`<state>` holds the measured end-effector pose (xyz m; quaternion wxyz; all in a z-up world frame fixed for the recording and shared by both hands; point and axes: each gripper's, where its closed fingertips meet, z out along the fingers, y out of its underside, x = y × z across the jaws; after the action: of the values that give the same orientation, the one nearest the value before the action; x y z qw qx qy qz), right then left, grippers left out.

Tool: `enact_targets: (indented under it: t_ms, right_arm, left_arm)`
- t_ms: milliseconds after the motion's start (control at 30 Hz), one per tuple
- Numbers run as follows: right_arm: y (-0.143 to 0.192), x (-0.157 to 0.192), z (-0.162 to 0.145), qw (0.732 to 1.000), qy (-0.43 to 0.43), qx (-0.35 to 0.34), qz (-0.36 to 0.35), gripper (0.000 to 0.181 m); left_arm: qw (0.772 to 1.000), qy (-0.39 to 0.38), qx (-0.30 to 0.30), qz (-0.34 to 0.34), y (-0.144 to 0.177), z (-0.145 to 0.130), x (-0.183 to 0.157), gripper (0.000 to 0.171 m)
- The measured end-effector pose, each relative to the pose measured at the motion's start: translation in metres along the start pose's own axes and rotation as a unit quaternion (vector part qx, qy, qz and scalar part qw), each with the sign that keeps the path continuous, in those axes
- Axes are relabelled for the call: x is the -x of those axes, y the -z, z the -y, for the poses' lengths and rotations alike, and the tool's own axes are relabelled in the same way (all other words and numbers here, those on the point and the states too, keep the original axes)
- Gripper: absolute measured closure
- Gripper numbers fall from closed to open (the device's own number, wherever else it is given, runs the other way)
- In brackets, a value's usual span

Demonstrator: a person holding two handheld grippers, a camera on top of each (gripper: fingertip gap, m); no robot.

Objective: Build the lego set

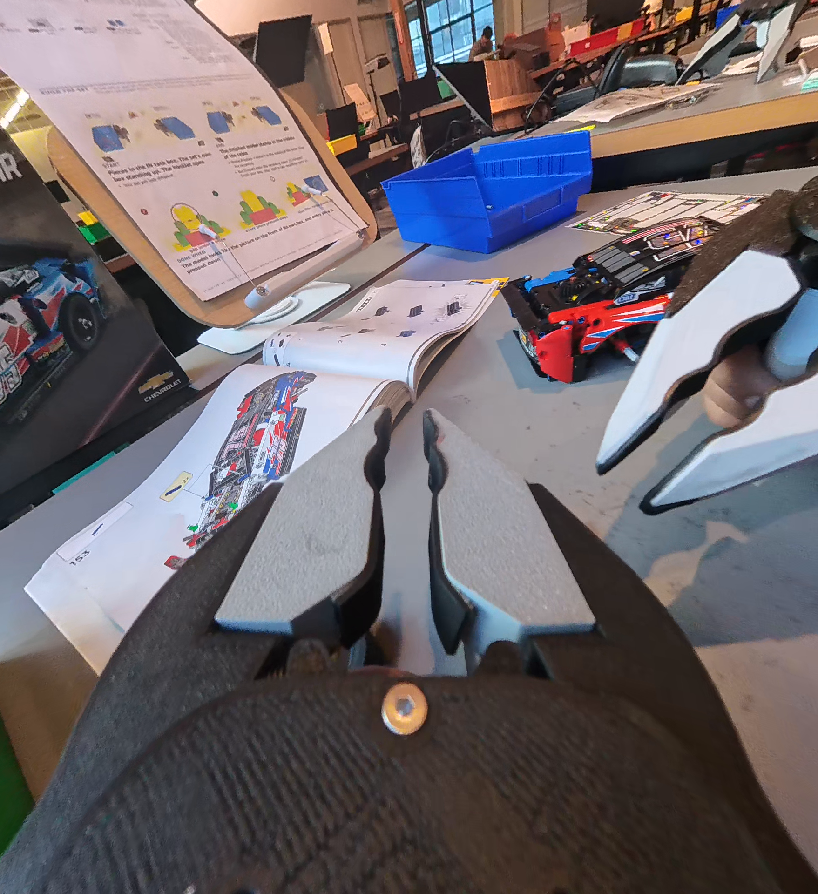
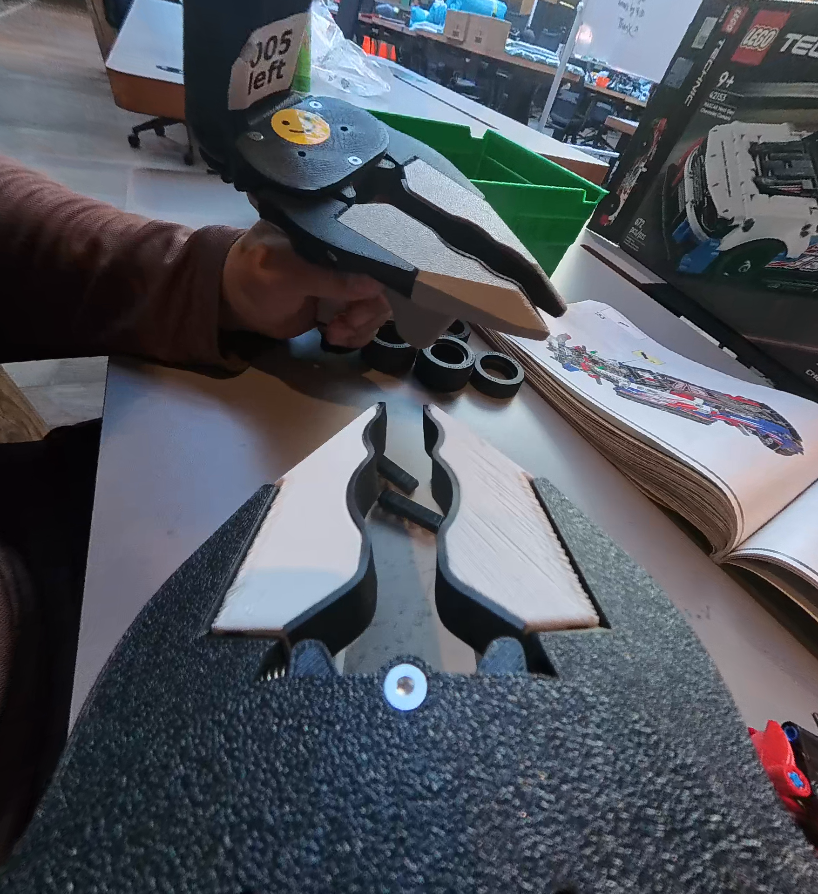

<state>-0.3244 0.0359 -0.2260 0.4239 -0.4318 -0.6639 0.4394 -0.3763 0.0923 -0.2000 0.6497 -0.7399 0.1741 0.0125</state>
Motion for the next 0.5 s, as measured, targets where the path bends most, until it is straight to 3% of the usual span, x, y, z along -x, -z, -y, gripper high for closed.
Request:
enact_targets:
  t_ms: [500]
  right_arm:
    - [-0.006, -0.008, -0.005, 1.0, -0.015, 0.019, -0.009, 0.166]
  left_arm:
    - [0.996, -0.063, -0.015, -0.067, 0.002, 0.01, -0.044, 0.16]
